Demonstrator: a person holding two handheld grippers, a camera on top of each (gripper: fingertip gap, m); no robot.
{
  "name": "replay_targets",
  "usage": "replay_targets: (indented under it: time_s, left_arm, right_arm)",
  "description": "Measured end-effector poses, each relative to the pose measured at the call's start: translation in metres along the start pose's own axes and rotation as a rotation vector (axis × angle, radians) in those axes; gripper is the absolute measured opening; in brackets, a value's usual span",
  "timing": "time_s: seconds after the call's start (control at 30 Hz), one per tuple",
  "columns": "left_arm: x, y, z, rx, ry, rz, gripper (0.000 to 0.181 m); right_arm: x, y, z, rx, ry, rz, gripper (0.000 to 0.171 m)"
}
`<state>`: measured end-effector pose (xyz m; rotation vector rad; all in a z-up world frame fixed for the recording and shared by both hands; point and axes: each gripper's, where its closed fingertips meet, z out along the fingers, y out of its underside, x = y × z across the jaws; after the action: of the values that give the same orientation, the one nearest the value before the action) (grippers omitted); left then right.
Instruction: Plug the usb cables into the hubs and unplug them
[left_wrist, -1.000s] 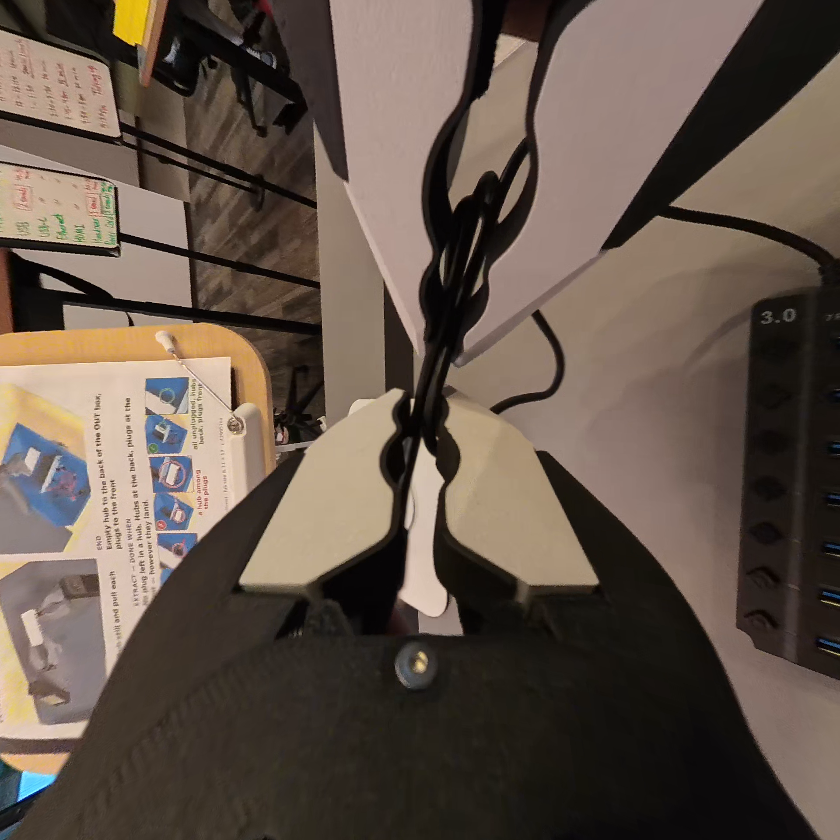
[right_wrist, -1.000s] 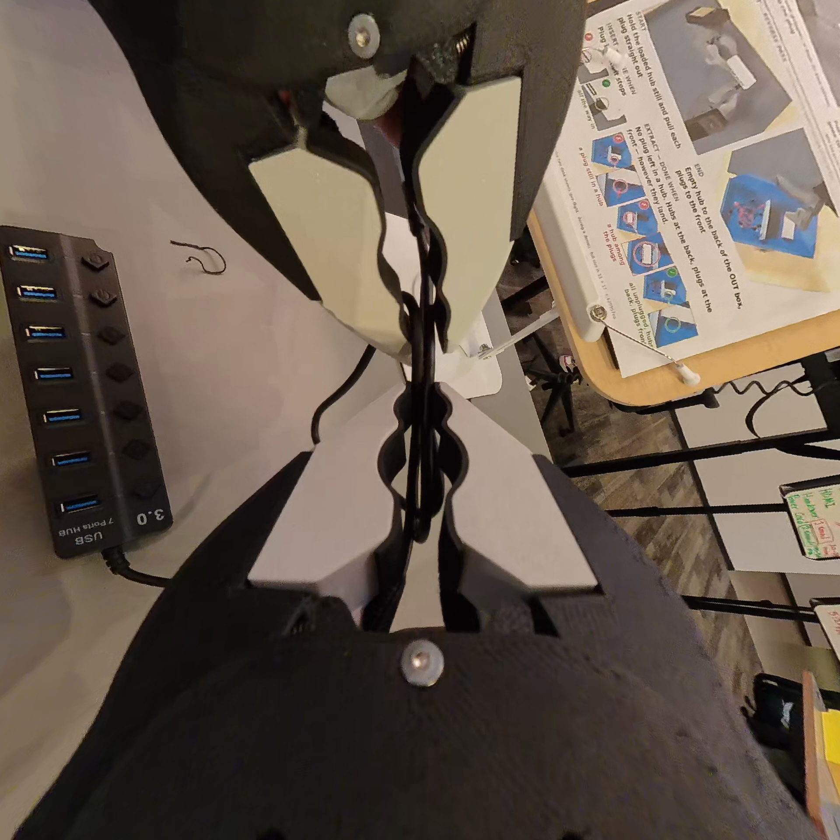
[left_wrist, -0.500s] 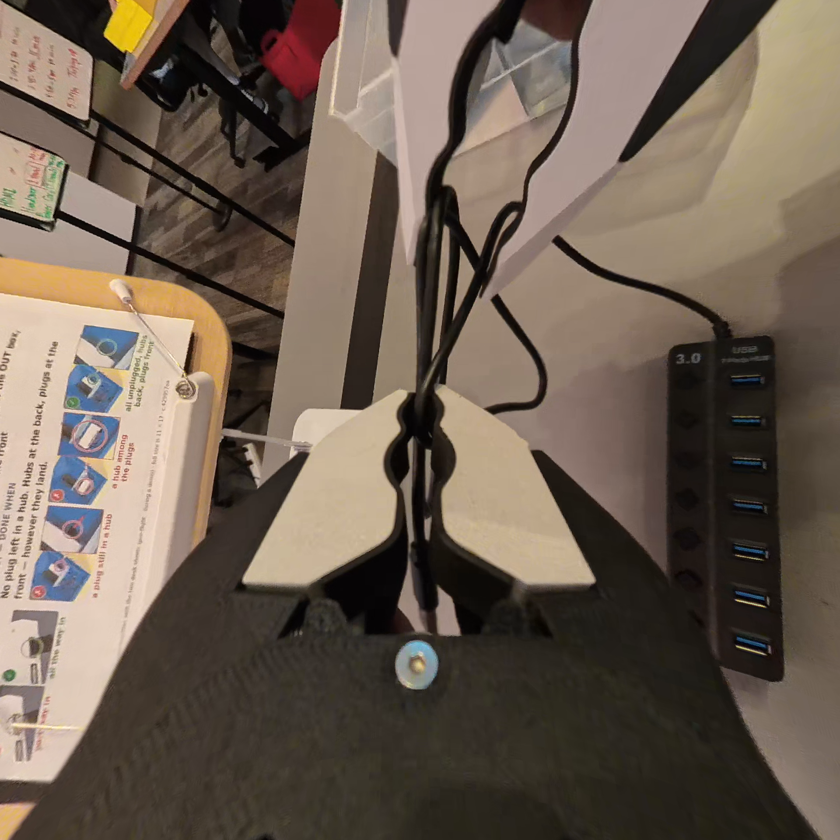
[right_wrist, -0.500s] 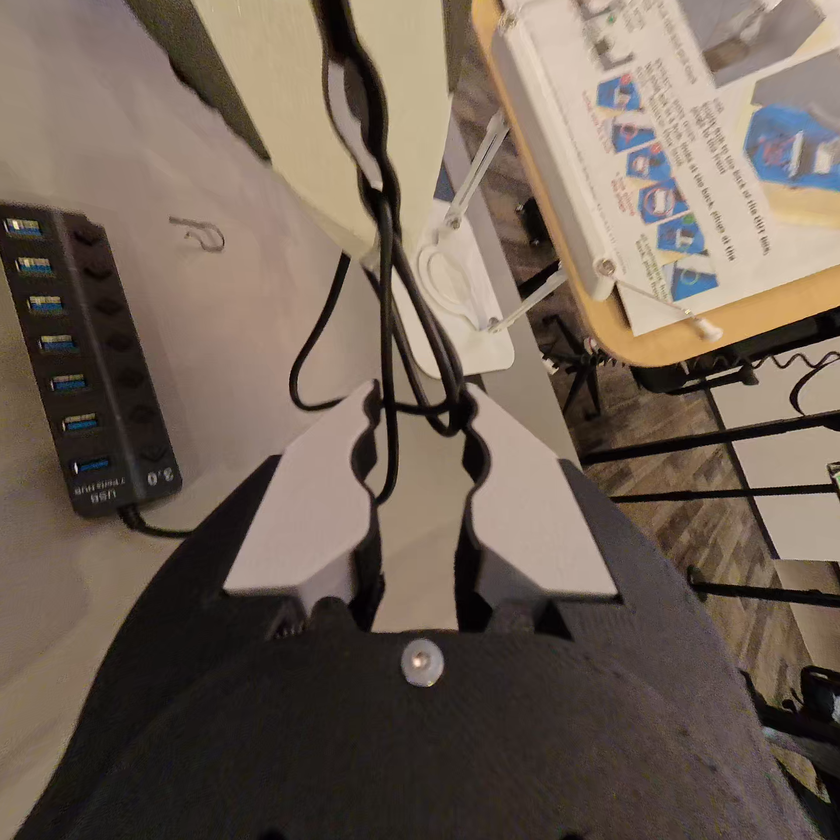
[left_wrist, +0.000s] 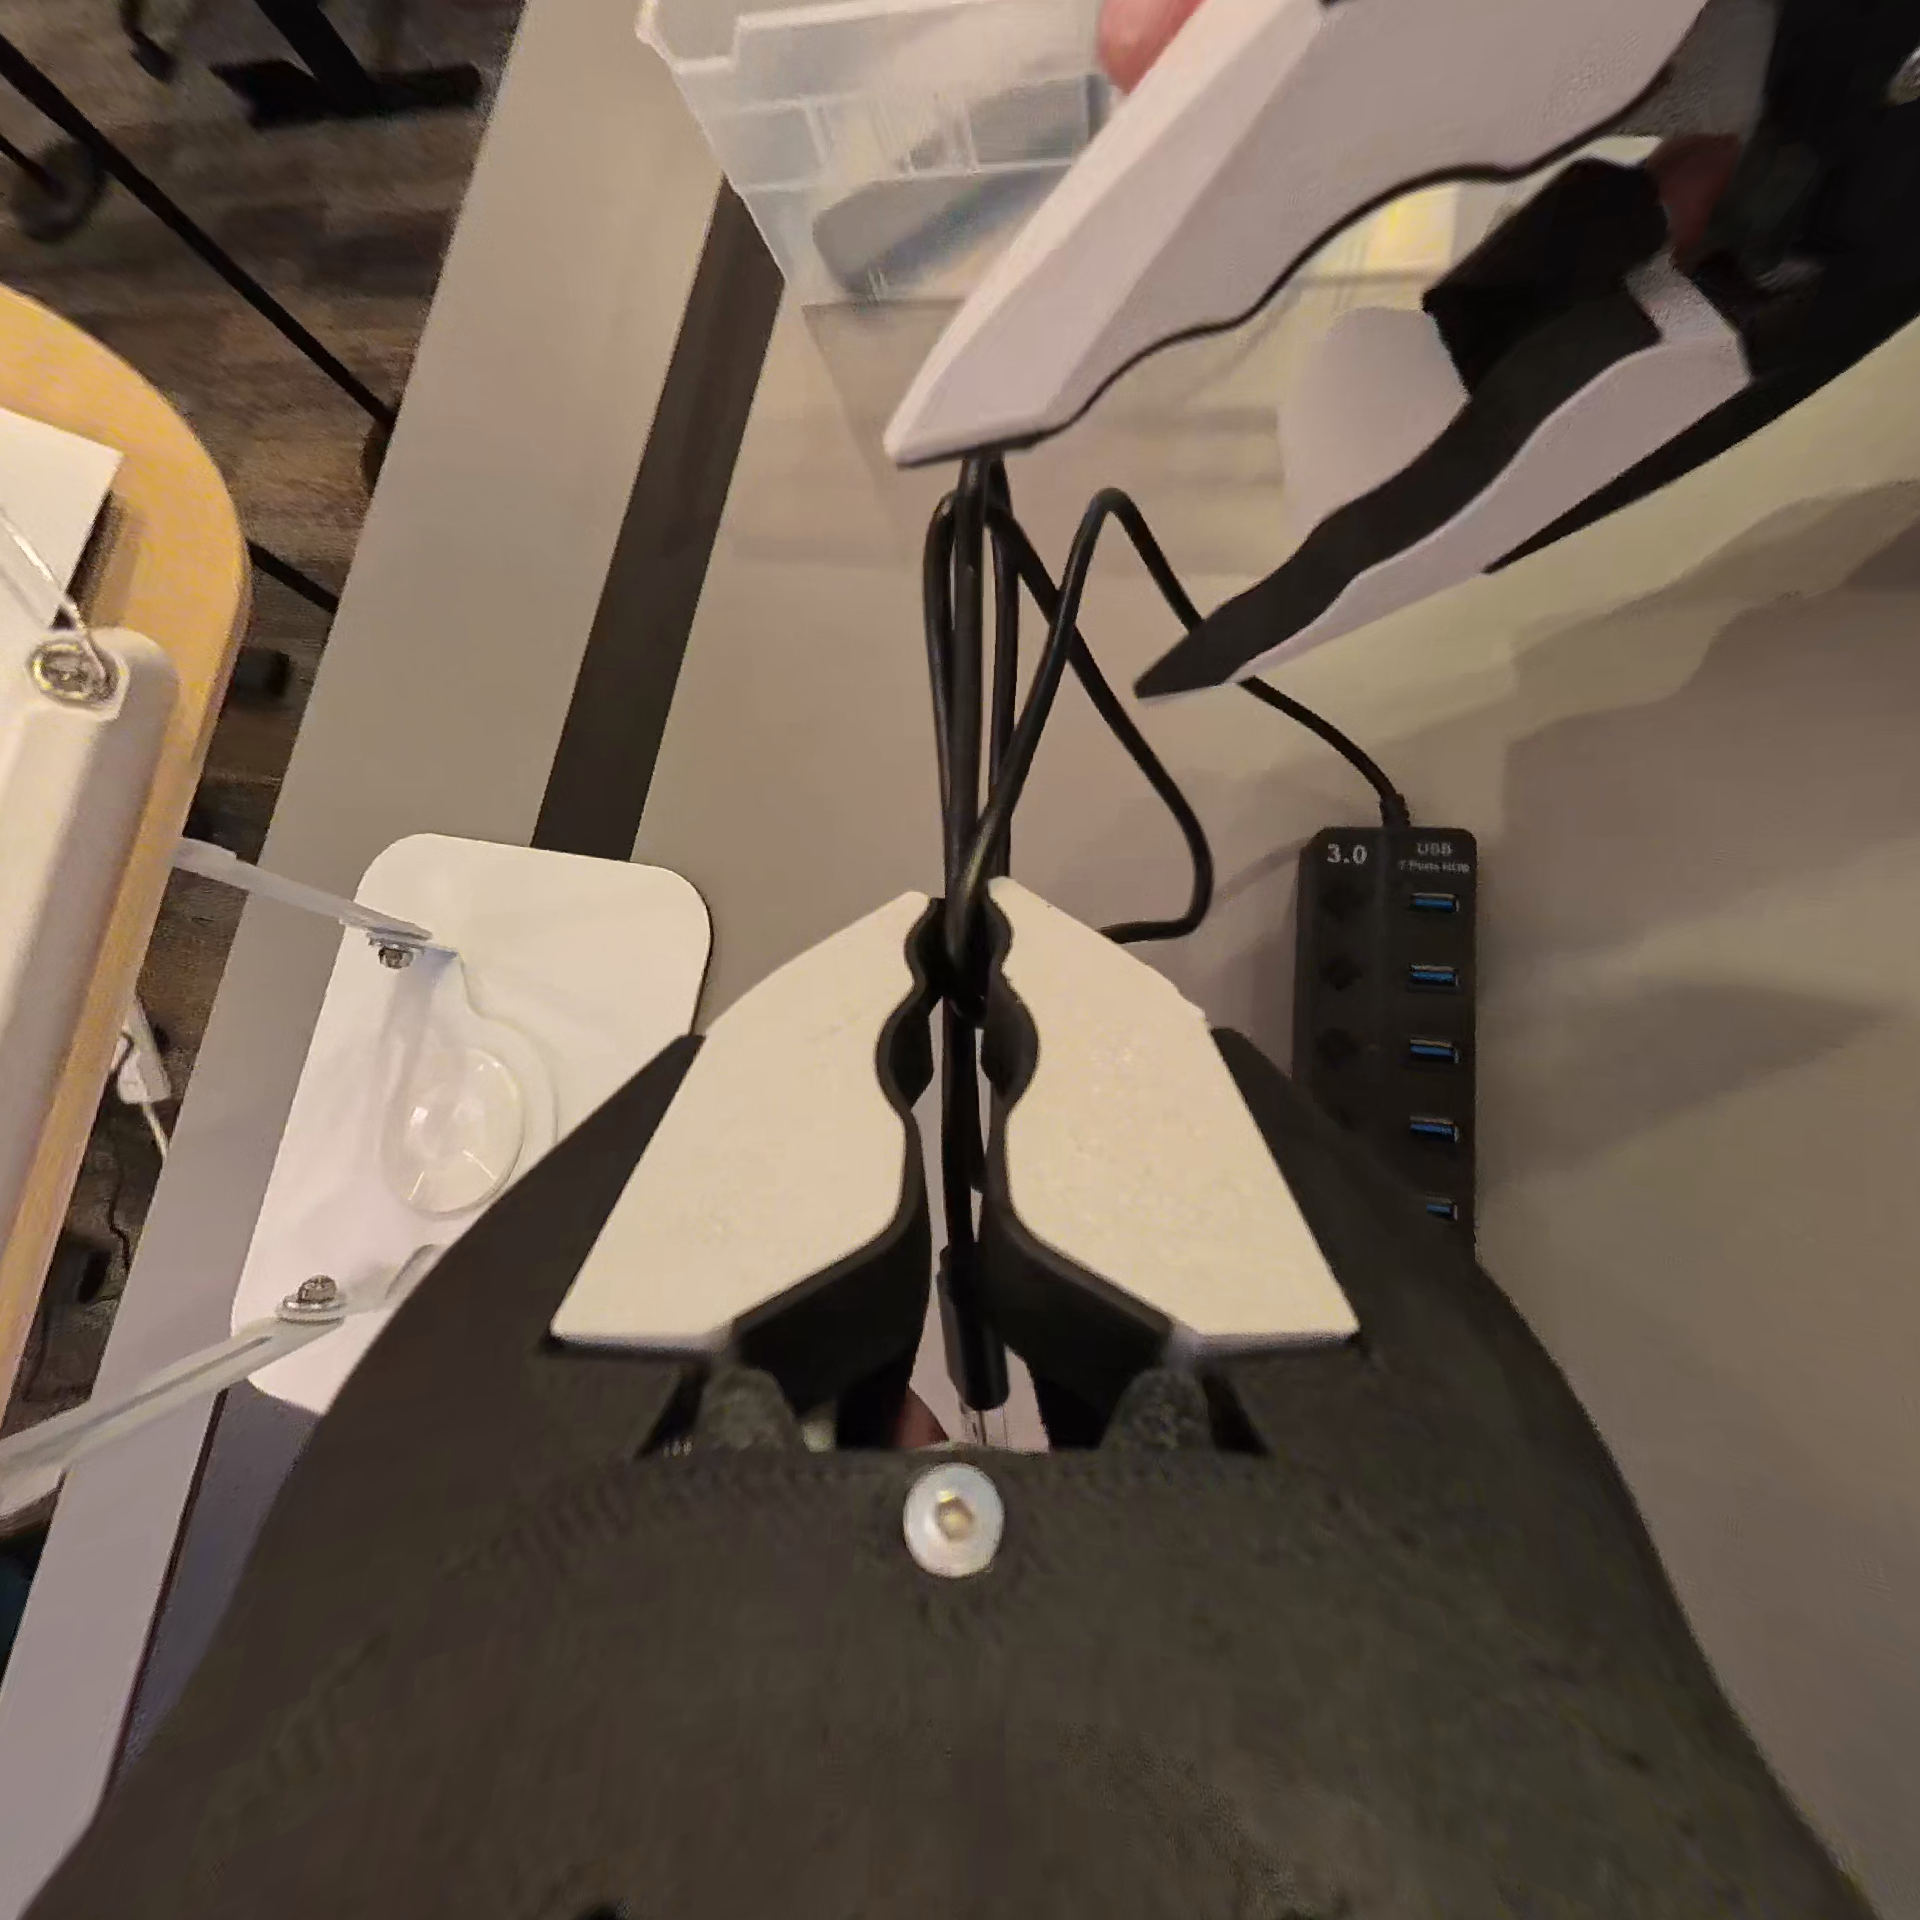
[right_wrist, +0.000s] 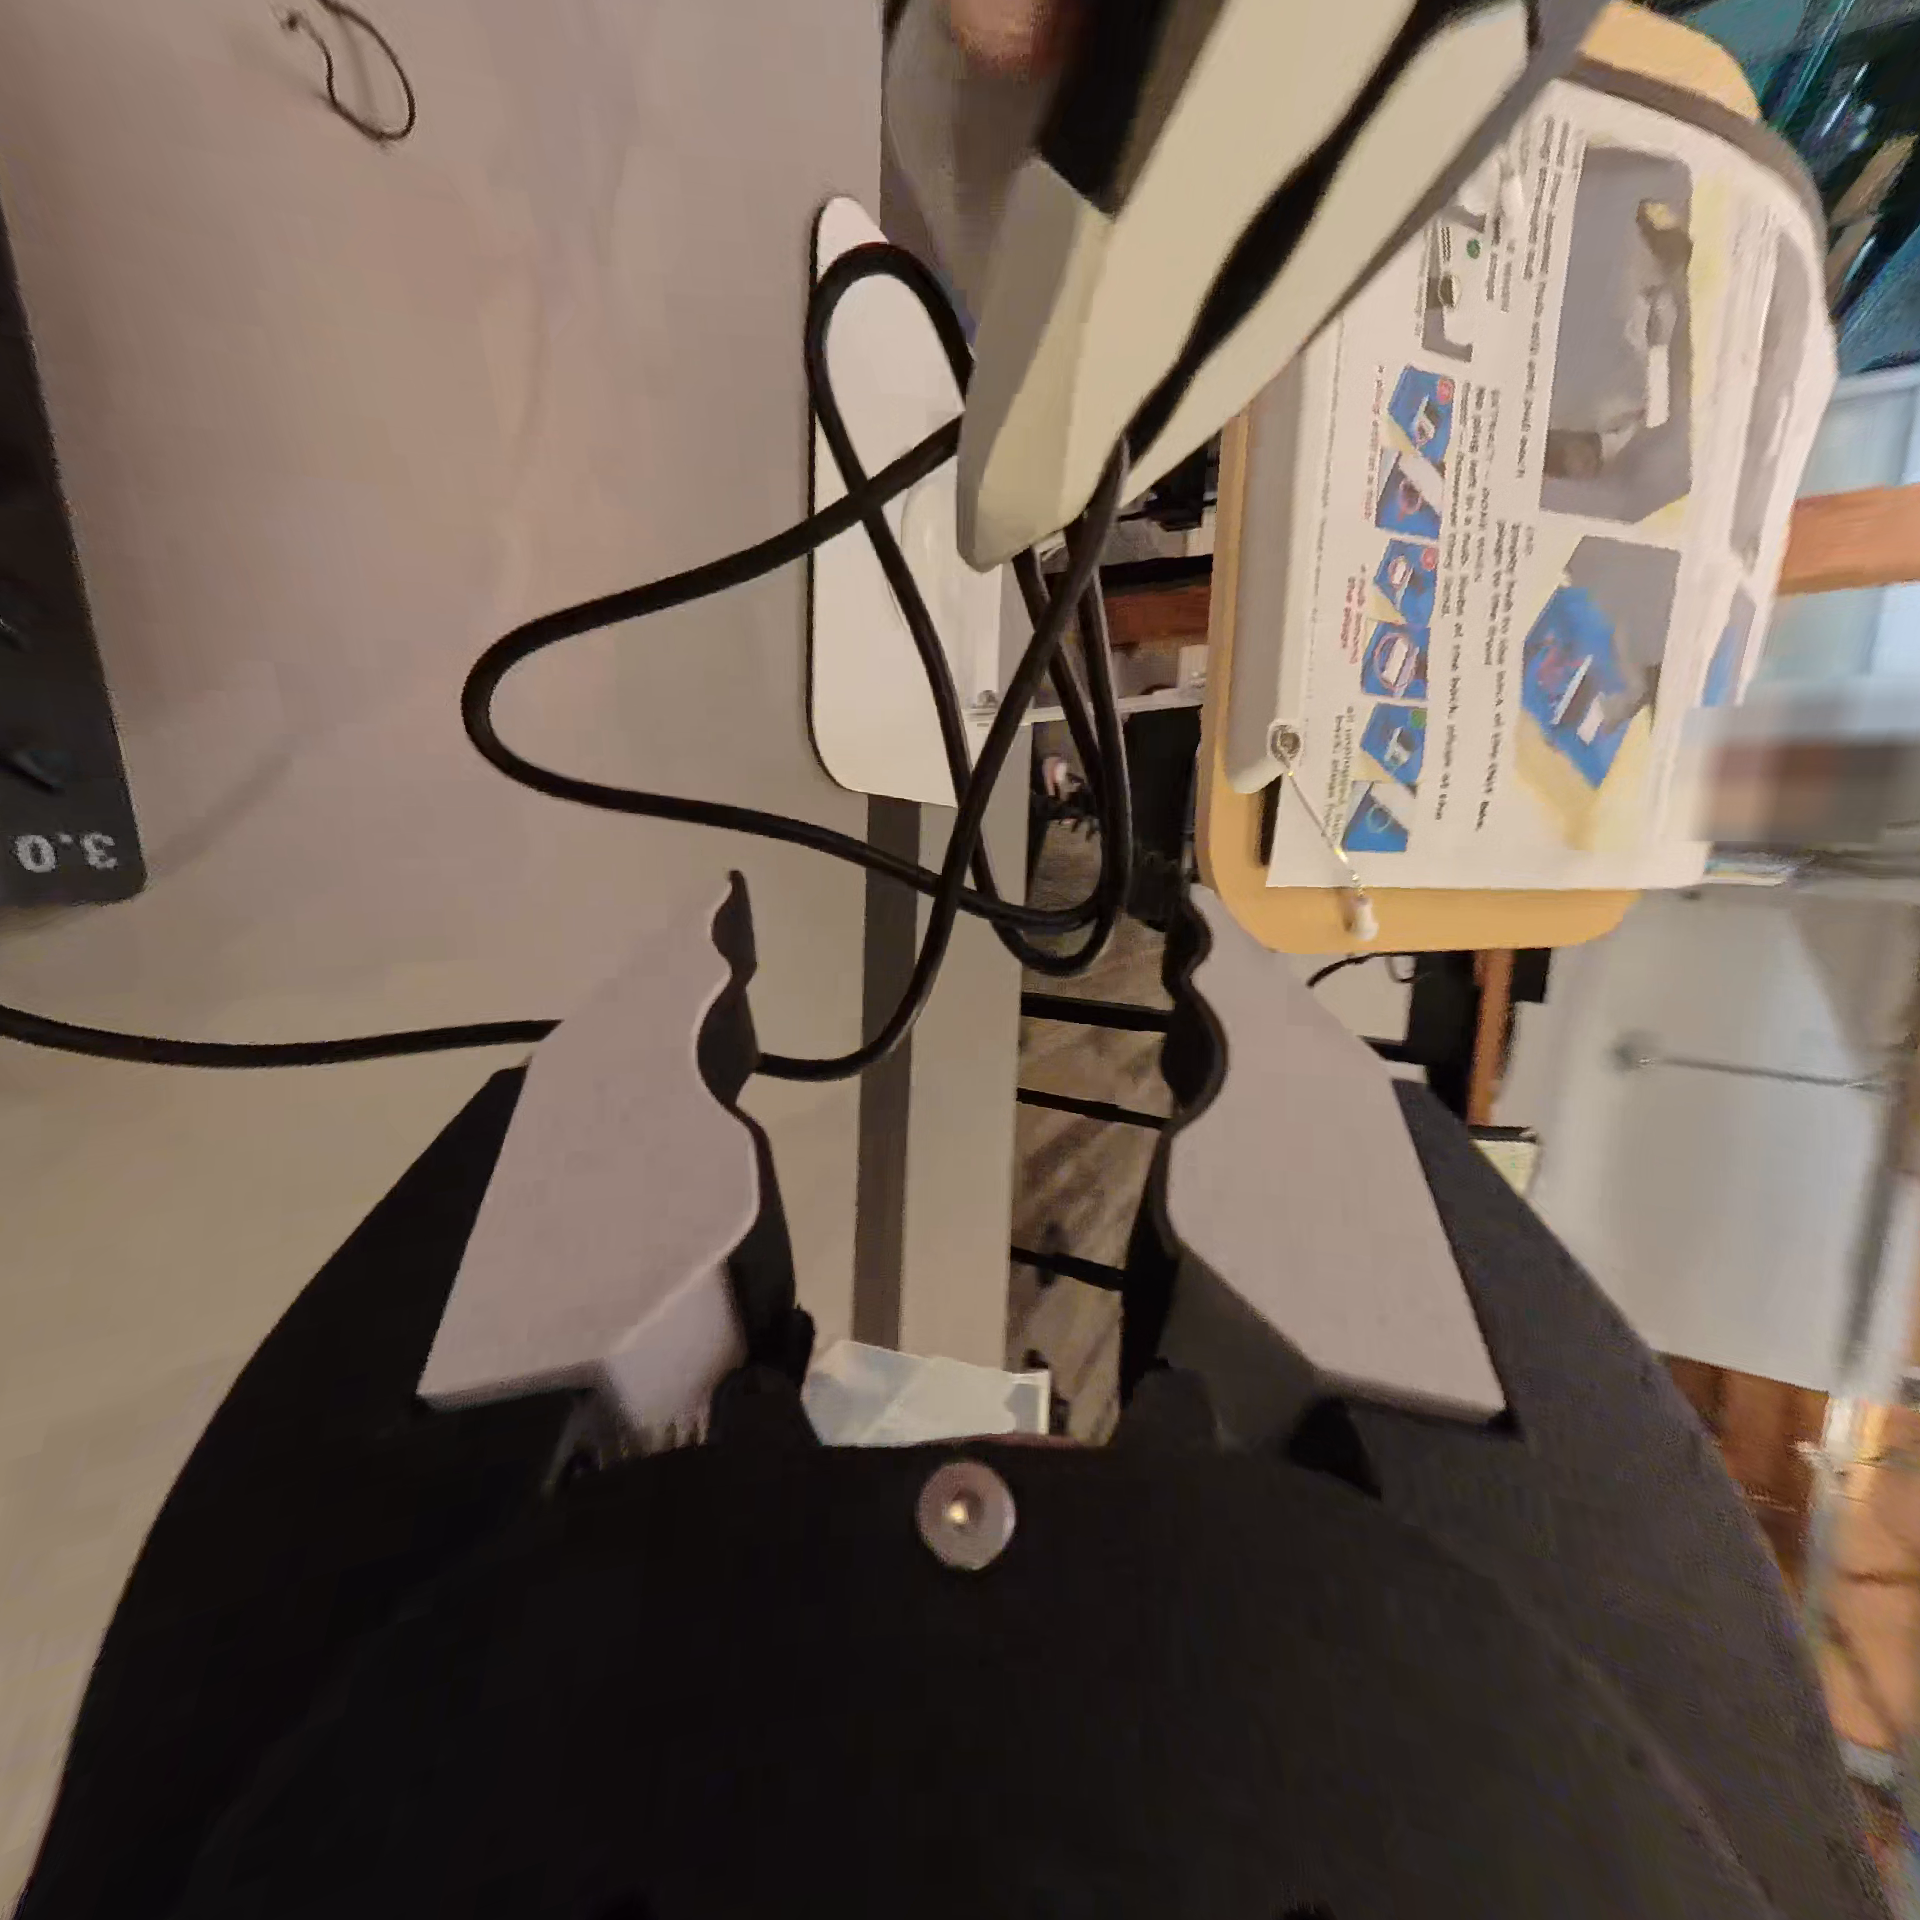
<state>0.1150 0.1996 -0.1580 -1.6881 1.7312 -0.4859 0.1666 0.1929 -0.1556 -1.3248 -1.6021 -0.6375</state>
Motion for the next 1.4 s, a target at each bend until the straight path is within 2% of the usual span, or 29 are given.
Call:
replay_targets:
  time_s: [0.2, 0.33, 0.4, 0.53, 0.6, 0.7, 0.83, 0.9, 1.13, 1.17, 1.23, 1.3, 1.37, 1.4]
  left_arm:
    - [0.016, -0.001, 0.002, -0.094, 0.061, 0.069, 0.004]
    - [0.021, -0.002, 0.008, -0.123, 0.094, 0.076, 0.004]
    - [0.025, 0.000, 0.012, -0.130, 0.122, 0.069, 0.004]
    - [0.021, -0.007, 0.012, -0.076, 0.097, 0.076, 0.005]
    - [0.017, -0.016, 0.006, -0.024, 0.074, 0.084, 0.015]
    - [0.005, -0.029, -0.010, 0.046, -0.053, 0.144, 0.040]
    - [-0.009, -0.034, -0.037, 0.073, -0.303, 0.244, 0.070]
    - [-0.008, -0.031, -0.041, 0.063, -0.397, 0.300, 0.074]
    - [-0.015, -0.017, -0.011, -0.192, -0.718, 0.669, 0.091]
    - [-0.018, -0.021, -0.008, -0.210, -0.774, 0.729, 0.091]
    - [-0.022, -0.026, 0.000, -0.243, -0.835, 0.821, 0.090]
    - [-0.034, -0.021, 0.008, -0.274, -0.881, 0.833, 0.090]
    - [-0.038, -0.017, 0.016, -0.237, -0.887, 0.795, 0.082]
    - [-0.041, -0.020, 0.015, -0.225, -0.947, 0.821, 0.078]
  right_arm:
    - [-0.009, 0.000, 0.014, -0.083, 0.016, -0.115, 0.061]
    - [-0.016, 0.001, 0.022, -0.097, 0.023, -0.142, 0.045]
    - [-0.018, 0.001, 0.023, -0.095, 0.014, -0.126, 0.028]
    - [-0.016, 0.005, 0.021, -0.084, -0.014, -0.035, 0.017]
    - [-0.013, 0.008, 0.019, -0.069, -0.019, 0.030, 0.011]
    - [-0.008, 0.010, 0.016, -0.014, -0.046, 0.182, 0.009]
    - [-0.001, 0.015, 0.013, 0.047, -0.091, 0.412, 0.008]
    - [-0.001, 0.017, 0.012, 0.080, -0.134, 0.528, 0.008]
    - [-0.004, 0.004, 0.007, 0.226, -0.298, 0.842, 0.007]
    - [-0.005, 0.001, 0.006, 0.239, -0.312, 0.848, 0.001]
    - [-0.007, -0.005, 0.003, 0.273, -0.364, 0.891, 0.001]
    - [-0.008, -0.012, 0.002, 0.318, -0.404, 0.929, 0.000]
    - [-0.013, -0.013, 0.002, 0.319, -0.442, 0.951, 0.001]
    - [-0.012, -0.019, 0.000, 0.362, -0.469, 0.988, 0.001]
